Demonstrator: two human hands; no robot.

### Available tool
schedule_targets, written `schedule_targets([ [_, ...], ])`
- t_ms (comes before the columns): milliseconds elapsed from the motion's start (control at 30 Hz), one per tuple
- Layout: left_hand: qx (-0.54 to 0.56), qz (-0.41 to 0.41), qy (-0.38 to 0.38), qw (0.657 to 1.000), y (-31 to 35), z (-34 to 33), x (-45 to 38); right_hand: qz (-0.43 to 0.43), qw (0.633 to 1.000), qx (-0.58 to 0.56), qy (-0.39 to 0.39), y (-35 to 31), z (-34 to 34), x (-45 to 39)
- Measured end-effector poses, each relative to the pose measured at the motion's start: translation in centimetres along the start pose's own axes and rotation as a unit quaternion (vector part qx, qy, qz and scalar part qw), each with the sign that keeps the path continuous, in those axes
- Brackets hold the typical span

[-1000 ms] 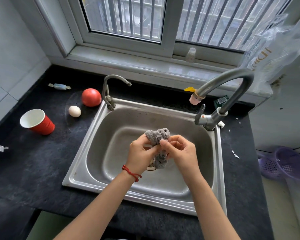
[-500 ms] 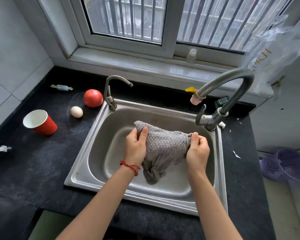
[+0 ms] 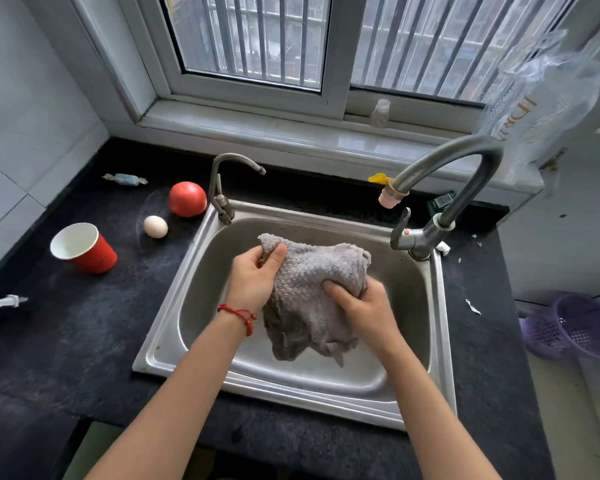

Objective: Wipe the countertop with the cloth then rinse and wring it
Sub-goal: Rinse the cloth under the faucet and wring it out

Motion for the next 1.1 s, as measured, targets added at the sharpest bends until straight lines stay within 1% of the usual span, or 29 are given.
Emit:
schedule_targets([
  [33, -0.094, -0.046, -0.003, 0.994, 0.5, 0.6, -0.3, 0.016, 1.0, 0.02, 0.017, -0.5, 0.4, -0.2],
  [67, -0.183, -0.087, 0.0, 0.979, 1.0, 1.0, -0.4, 0.022, 0.999, 0.024, 0.025, -0.9, 0.6, -0.3],
  [100, -0.249, -0.113, 0.006, 0.962, 1.3, 1.3, -0.4, 0.025, 0.999, 0.033, 0.032, -1.1, 0.9, -0.5],
  [133, -0.284, -0.115, 0.006, 0.952, 1.1, 1.4, -0.5, 0.02, 0.998, 0.042, 0.038, -1.1, 1.3, -0.7],
  [167, -0.286, -0.087, -0.008, 0.954, 0.3, 1.4, -0.7, 0.005, 0.998, 0.041, 0.042, -0.8, 1.7, -0.8],
  [200, -0.249, -0.03, -0.034, 0.967, -1.0, 1.1, -0.8, -0.023, 0.999, 0.022, 0.04, -0.3, 2.0, -1.0],
  [233, -0.179, 0.051, -0.07, 0.98, -2.4, 0.6, -0.4, -0.056, 0.998, -0.003, 0.036, 0.4, 2.2, -1.1],
  [267, -0.066, 0.143, -0.12, 0.98, -3.8, -0.6, 0.6, -0.091, 0.995, -0.028, 0.031, 1.0, 2.3, -1.2],
  [300, 0.073, 0.218, -0.169, 0.958, -4.6, -2.1, 1.7, -0.121, 0.991, -0.051, 0.029, 1.7, 2.4, -1.2],
  [333, 0.195, 0.248, -0.203, 0.927, -4.6, -3.4, 2.5, -0.151, 0.985, -0.082, 0.022, 2.3, 2.3, -1.2],
  [367, 0.281, 0.245, -0.216, 0.902, -4.3, -4.1, 2.9, -0.176, 0.977, -0.121, 0.01, 2.8, 2.1, -1.2],
  [400, 0.326, 0.227, -0.222, 0.89, -4.1, -4.5, 3.0, -0.199, 0.967, -0.158, -0.005, 3.1, 1.9, -1.1],
  [433, 0.33, 0.206, -0.222, 0.894, -4.0, -4.6, 3.0, -0.211, 0.96, -0.181, -0.017, 3.3, 1.8, -1.1],
  [467, 0.306, 0.191, -0.214, 0.908, -4.2, -4.6, 2.9, -0.217, 0.958, -0.185, -0.026, 3.4, 1.8, -1.1],
  [533, 0.208, 0.172, -0.169, 0.948, -4.9, -3.6, 2.4, -0.2, 0.965, -0.169, -0.032, 3.1, 2.2, -1.3],
  [567, 0.171, 0.153, -0.14, 0.963, -5.0, -2.9, 1.9, -0.178, 0.97, -0.16, -0.033, 2.9, 2.5, -1.3],
  [633, 0.171, 0.103, -0.097, 0.975, -4.0, -1.7, 0.5, -0.097, 0.984, -0.141, -0.042, 1.4, 3.1, -1.1],
  [667, 0.19, 0.073, -0.095, 0.974, -3.1, -1.2, 0.0, -0.047, 0.989, -0.131, -0.056, 0.3, 3.2, -0.7],
  [733, 0.219, 0.014, -0.129, 0.967, -0.7, -0.9, -0.5, 0.024, 0.987, -0.131, -0.094, -1.5, 2.7, 0.2],
  [800, 0.23, -0.007, -0.17, 0.958, 0.4, -1.0, -0.4, 0.049, 0.978, -0.155, -0.127, -2.3, 2.0, 0.7],
  [900, 0.248, -0.003, -0.198, 0.948, 0.7, -1.4, 0.1, 0.042, 0.979, -0.156, -0.123, -1.8, 2.0, 0.6],
  [1033, 0.262, 0.01, -0.214, 0.941, 0.3, -1.4, 0.6, -0.007, 0.983, -0.125, -0.136, -0.6, 1.9, 0.6],
  [1100, 0.29, 0.034, -0.231, 0.928, -0.4, -1.4, 0.8, -0.028, 0.986, -0.101, -0.128, -0.1, 2.1, 0.4],
])
Point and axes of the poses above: each hand's wrist, its own x-axis away from the middle knuckle, its own z-axis out of the back of the hand, y = z × x, the point moved 9 cm from there along -x, towards the middle knuckle, and after that the axes turned 10 degrees about -z, right-handed, at the moved point
